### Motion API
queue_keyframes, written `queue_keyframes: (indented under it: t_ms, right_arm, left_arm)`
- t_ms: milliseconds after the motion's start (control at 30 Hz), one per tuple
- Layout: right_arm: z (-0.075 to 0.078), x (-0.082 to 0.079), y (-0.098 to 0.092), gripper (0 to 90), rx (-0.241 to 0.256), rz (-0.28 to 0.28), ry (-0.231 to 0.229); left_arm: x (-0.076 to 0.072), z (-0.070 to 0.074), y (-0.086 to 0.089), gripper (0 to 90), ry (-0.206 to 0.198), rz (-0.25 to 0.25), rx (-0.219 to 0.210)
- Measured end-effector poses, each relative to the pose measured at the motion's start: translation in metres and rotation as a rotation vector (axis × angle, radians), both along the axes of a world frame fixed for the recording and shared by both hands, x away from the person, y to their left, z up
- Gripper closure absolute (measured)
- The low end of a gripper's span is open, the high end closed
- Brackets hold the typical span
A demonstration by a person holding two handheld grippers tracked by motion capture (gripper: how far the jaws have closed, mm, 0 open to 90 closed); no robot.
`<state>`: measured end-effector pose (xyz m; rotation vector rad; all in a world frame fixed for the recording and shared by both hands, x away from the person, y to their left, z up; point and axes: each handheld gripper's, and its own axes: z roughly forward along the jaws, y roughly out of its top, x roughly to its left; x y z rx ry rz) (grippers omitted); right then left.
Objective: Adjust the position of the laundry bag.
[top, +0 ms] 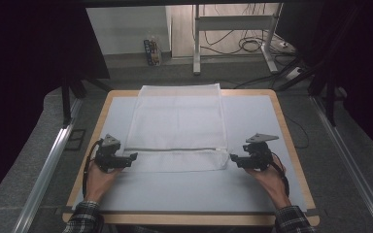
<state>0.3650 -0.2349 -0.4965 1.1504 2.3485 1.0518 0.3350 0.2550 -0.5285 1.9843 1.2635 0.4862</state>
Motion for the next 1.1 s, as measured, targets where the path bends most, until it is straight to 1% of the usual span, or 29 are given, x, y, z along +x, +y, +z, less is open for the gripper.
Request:
queue_keyframes:
  t_ms: [33, 67, 100, 167, 200, 233, 333, 367, 467, 500, 600, 633, 733, 767, 800, 833, 867, 900, 933, 967, 1033, 1067, 1100]
  right_arm:
    - [0.0, 0.002, 0.002, 33.2, -0.002, 0.0, -0.002]
    - [0.0, 0.004, 0.003, 34.1, -0.004, 0.002, -0.004]
    - [0.0, 0.009, 0.008, 36.2, -0.009, 0.003, -0.008]
    - [-0.001, 0.015, 0.013, 38.4, -0.015, 0.005, -0.015]
    - [-0.001, 0.015, 0.013, 38.4, -0.015, 0.005, -0.015]
    - [-0.003, 0.02, 0.018, 41.3, -0.026, -0.001, -0.025]
    - [-0.004, 0.024, 0.022, 42.7, -0.032, -0.001, -0.031]
    - [-0.004, 0.028, 0.026, 44.4, -0.038, -0.002, -0.034]
    - [-0.005, 0.031, 0.029, 46.6, -0.042, -0.003, -0.036]
    - [-0.006, 0.036, 0.031, 50.5, -0.042, -0.007, -0.032]
    - [-0.008, 0.04, 0.033, 55.8, -0.053, -0.009, -0.033]
    - [-0.008, 0.042, 0.033, 57.0, -0.057, -0.011, -0.033]
    - [-0.008, 0.046, 0.034, 59.0, -0.053, -0.012, -0.031]
    - [-0.008, 0.048, 0.034, 59.4, -0.052, -0.012, -0.028]
    - [-0.008, 0.048, 0.034, 59.4, -0.052, -0.012, -0.028]
    - [-0.008, 0.052, 0.034, 59.3, -0.054, -0.005, -0.015]
    - [-0.008, 0.052, 0.034, 59.3, -0.054, -0.005, -0.015]
    - [-0.009, 0.055, 0.035, 58.8, -0.058, -0.004, -0.007]
    - [-0.009, 0.055, 0.035, 58.8, -0.058, -0.004, -0.007]
    - [-0.01, 0.059, 0.036, 58.4, -0.058, -0.004, -0.006]
    - [-0.012, 0.062, 0.038, 59.2, -0.062, -0.01, -0.006]
    - [-0.012, 0.062, 0.038, 59.2, -0.062, -0.01, -0.006]
    - [-0.014, 0.065, 0.04, 60.0, -0.081, -0.024, 0.003]
  left_arm:
    - [0.001, 0.0, 0.0, 18.7, 0.001, 0.0, 0.004]
    - [0.004, -0.001, -0.001, 19.5, 0.006, 0.003, 0.017]
    - [0.007, -0.003, -0.001, 20.9, 0.01, 0.002, 0.034]
    - [0.009, -0.003, -0.002, 22.6, 0.01, 0.006, 0.038]
    - [0.01, -0.003, -0.002, 22.6, 0.011, 0.006, 0.046]
    - [0.013, -0.003, -0.002, 24.0, 0.006, 0.013, 0.049]
    - [0.016, -0.003, -0.001, 26.3, 0.003, 0.019, 0.048]
    - [0.02, -0.003, 0.001, 27.2, 0.001, 0.027, 0.05]
    - [0.023, -0.003, 0.002, 29.2, 0.003, 0.034, 0.045]
    - [0.027, -0.004, 0.004, 31.1, 0.004, 0.041, 0.042]
    - [0.03, -0.004, 0.006, 33.9, 0.005, 0.046, 0.041]
    - [0.033, -0.004, 0.007, 35.4, 0.007, 0.052, 0.038]
    - [0.036, -0.004, 0.008, 39.5, 0.01, 0.057, 0.039]
    - [0.039, -0.005, 0.009, 41.8, 0.018, 0.057, 0.047]
    - [0.039, -0.005, 0.009, 43.3, 0.018, 0.057, 0.047]
    - [0.042, -0.005, 0.011, 45.8, 0.02, 0.062, 0.048]
    - [0.042, -0.005, 0.011, 47.5, 0.02, 0.062, 0.048]
    - [0.044, -0.006, 0.012, 49.1, 0.022, 0.069, 0.041]
    - [0.044, -0.006, 0.012, 50.2, 0.022, 0.069, 0.041]
    - [0.046, -0.007, 0.013, 51.8, 0.022, 0.074, 0.032]
    - [0.049, -0.009, 0.014, 53.4, 0.029, 0.078, 0.047]
    - [0.049, -0.009, 0.014, 53.6, 0.029, 0.078, 0.047]
    - [0.051, -0.011, 0.014, 53.6, 0.031, 0.08, 0.044]
